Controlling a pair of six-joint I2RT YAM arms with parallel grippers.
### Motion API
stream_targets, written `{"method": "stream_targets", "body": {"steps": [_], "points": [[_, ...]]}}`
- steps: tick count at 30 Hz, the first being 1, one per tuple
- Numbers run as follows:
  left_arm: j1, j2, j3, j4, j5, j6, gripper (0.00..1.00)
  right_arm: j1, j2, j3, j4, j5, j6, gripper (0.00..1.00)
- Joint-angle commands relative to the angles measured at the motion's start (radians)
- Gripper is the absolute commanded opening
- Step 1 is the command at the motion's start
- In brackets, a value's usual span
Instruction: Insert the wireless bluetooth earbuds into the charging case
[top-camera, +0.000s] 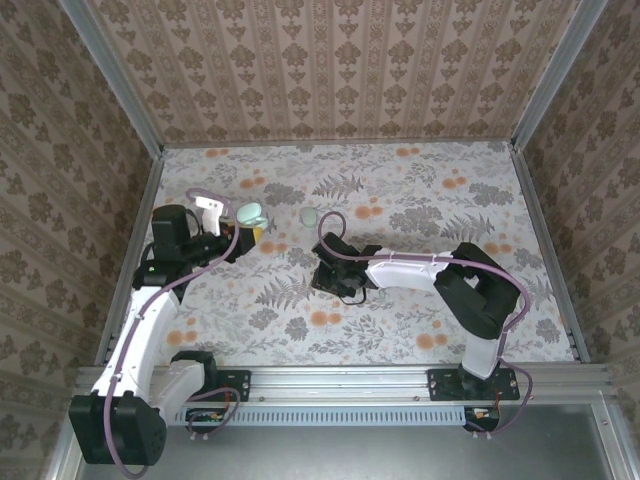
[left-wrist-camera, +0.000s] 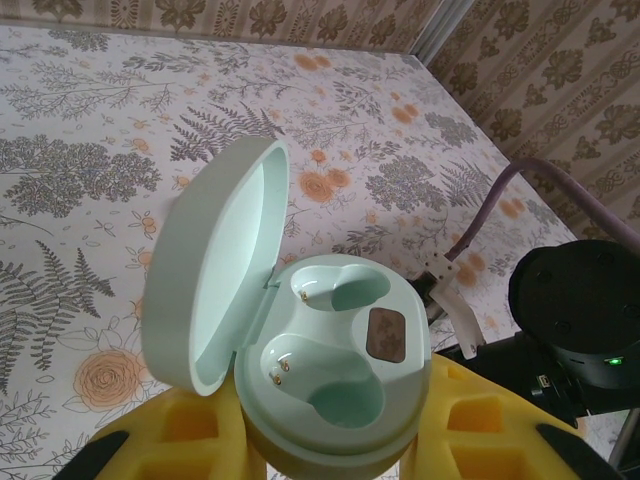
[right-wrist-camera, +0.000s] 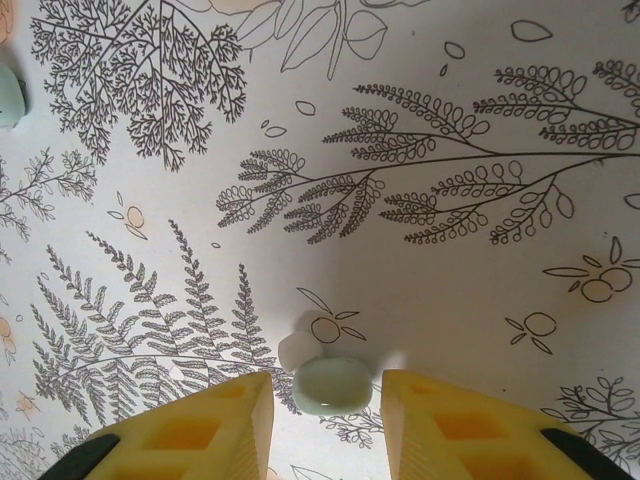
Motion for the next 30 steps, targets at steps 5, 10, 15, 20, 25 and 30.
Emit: {"method": "stream_targets", "body": {"steps": [5,10,15,20,25,30], "points": [[0.004,-0.003,-0.004,0.021,0.03,0.018,0.0,0.01,0.044,0.031,-0.008,0.004,0.02,0.33],[0.004,-0.005,-0.006,0.018,0.033,0.019,0.0,0.011,0.039,0.076,-0.068,0.033,-0.014,0.34],[0.003,-0.004,-0.008,0.024,0.038,0.016,0.0,0.019,-0.027,0.046,-0.086,0.071,0.005,0.36],[-0.001,0.005,-0.009,0.043,0.044,0.004,0.0,0.049,-0.047,0.006,-0.055,0.065,0.064,0.36],[-0.009,0.014,-0.008,0.047,0.046,0.002,0.0,0.059,-0.022,-0.023,0.003,0.036,0.113,0.35],[-0.013,0.013,-0.007,0.044,0.044,0.005,0.0,0.059,0.007,-0.053,0.08,0.005,0.164,0.34]]}}
